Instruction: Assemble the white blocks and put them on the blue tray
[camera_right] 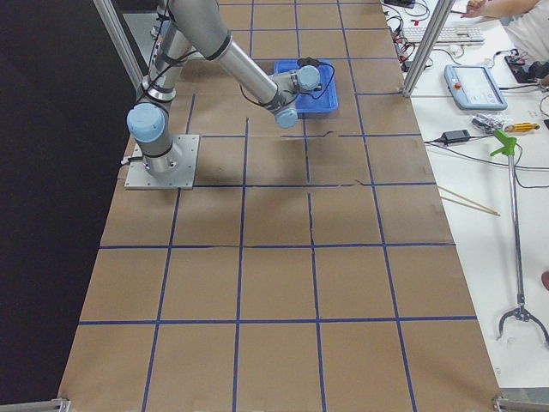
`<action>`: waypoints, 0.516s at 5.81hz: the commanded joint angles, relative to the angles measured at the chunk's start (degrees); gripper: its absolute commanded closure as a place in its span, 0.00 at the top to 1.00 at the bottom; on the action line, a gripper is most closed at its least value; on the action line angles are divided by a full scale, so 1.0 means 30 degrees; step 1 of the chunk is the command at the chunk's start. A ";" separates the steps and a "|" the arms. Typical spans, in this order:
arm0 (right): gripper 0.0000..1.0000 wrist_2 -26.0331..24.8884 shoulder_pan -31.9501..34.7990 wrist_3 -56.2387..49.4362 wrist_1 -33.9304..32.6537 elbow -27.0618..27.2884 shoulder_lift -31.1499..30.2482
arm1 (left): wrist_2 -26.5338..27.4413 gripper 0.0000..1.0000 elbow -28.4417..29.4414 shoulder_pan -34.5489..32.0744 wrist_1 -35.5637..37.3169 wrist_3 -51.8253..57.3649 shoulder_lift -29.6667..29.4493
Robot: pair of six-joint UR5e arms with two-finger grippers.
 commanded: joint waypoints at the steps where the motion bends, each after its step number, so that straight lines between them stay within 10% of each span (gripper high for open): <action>1: 0.25 -0.0002 0.0027 -0.0029 -0.0065 0.0000 0.0012 | -0.0108 0.99 0.0000 -0.0001 0.0021 -0.0060 0.0043; 3: 0.25 -0.0002 0.0027 -0.0029 0.0080 0.0000 0.0070 | -0.0168 0.99 0.0000 -0.0001 0.0021 -0.0060 0.0073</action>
